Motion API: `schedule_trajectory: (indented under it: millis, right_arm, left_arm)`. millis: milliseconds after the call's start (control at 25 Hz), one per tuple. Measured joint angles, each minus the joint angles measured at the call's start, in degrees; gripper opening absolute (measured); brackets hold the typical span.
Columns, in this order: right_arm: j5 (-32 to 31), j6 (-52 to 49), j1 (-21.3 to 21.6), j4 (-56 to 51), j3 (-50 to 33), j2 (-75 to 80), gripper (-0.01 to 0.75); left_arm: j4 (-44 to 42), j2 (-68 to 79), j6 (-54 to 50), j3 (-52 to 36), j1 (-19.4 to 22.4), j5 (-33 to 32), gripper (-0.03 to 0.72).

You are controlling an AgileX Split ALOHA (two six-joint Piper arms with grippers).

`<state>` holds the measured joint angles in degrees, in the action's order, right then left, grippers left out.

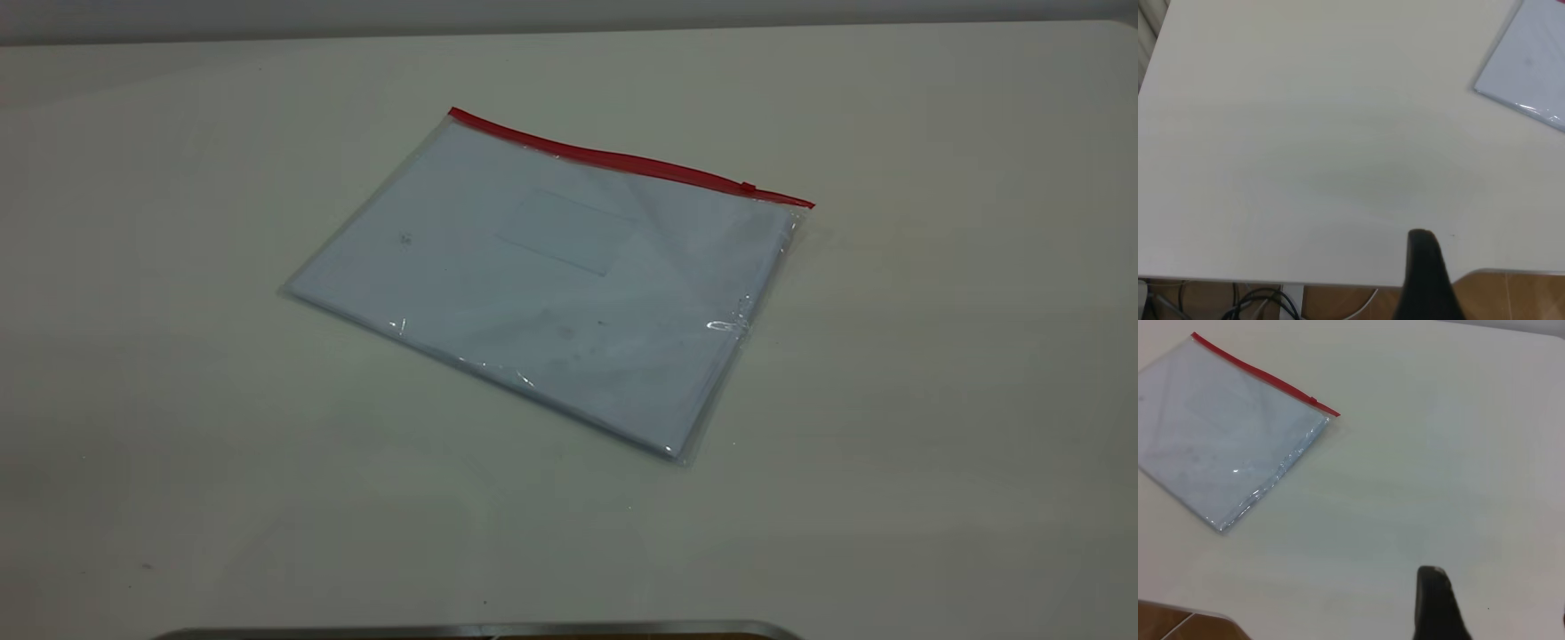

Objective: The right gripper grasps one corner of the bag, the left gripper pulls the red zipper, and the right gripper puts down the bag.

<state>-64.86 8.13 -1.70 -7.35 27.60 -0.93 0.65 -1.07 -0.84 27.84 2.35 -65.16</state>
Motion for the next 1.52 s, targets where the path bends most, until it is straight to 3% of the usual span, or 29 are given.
schedule_trajectory:
  millis: [640,880,1200,1520]
  right_arm:
    - [1.0,0.1,0.0,-4.2,0.0,1.0,0.485]
    - [10.9,4.3,0.0,-14.2,0.1,16.4,0.502]
    - [32.0,30.5,0.0,-34.9,0.1,45.5,0.581]
    - [39.7,69.5,0.0,-73.4,3.2,81.3,0.580]
  left_arm:
    - [0.6,0.3,0.0,0.5,0.0,0.5,0.577]
    - [1.2,14.6,3.1,6.2,0.0,8.3,0.577]
    - [6.5,44.1,9.4,12.9,0.0,25.4,0.577]
    - [16.3,62.8,20.3,19.2,0.0,32.4,0.577]
